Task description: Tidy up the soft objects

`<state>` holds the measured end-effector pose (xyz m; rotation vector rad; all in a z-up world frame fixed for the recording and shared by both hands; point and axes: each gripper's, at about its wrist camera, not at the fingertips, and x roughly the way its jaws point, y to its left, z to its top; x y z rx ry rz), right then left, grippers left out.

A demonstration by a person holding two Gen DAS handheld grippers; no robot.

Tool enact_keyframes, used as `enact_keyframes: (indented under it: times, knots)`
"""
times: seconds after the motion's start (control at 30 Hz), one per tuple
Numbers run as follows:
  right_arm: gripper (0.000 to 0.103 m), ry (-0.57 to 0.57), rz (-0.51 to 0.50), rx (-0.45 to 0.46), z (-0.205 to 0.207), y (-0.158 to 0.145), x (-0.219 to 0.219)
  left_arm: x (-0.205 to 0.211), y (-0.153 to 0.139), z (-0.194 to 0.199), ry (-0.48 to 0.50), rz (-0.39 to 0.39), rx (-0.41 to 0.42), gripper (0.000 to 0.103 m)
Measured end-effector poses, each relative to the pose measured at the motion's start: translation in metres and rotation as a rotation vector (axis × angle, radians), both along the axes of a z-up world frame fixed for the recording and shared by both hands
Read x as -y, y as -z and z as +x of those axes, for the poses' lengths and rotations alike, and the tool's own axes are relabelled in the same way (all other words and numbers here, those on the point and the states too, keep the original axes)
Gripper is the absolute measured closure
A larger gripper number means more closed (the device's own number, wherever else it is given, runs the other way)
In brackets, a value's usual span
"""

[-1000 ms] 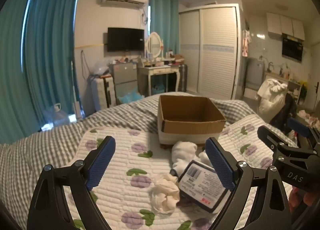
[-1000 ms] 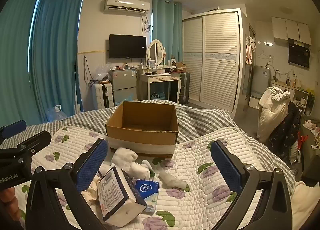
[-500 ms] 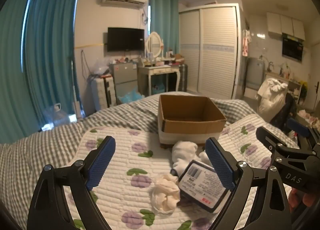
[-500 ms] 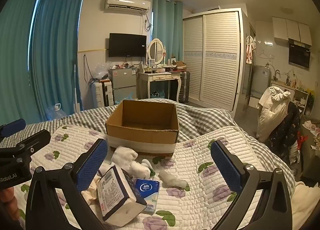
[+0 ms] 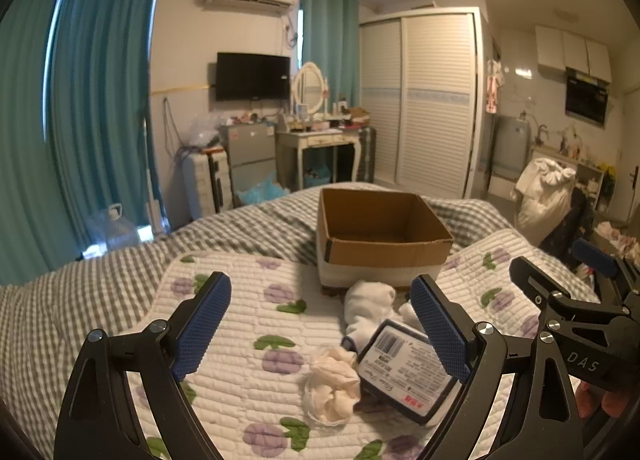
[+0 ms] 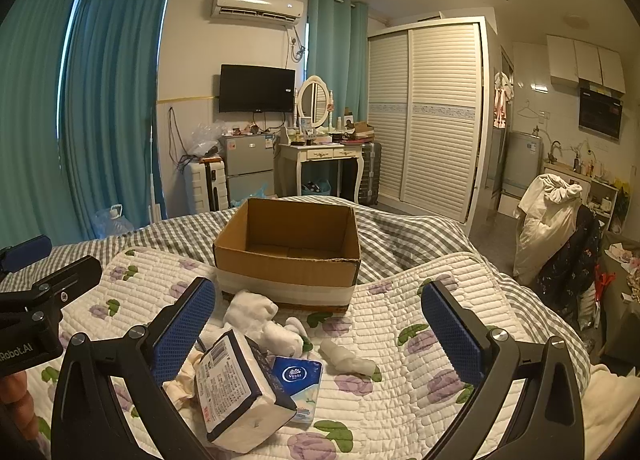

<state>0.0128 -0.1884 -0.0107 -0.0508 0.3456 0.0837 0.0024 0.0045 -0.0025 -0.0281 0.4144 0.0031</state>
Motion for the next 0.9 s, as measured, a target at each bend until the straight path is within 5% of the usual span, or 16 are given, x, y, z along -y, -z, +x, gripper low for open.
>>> enact_keyframes:
  times: [0.9]
  knots:
    - [0.0,0.004,-0.005,-0.005,0.0004,0.0049,-0.001,0.0038,-0.0019,-0.0037,-0.001,0.002,-0.001,0.01]
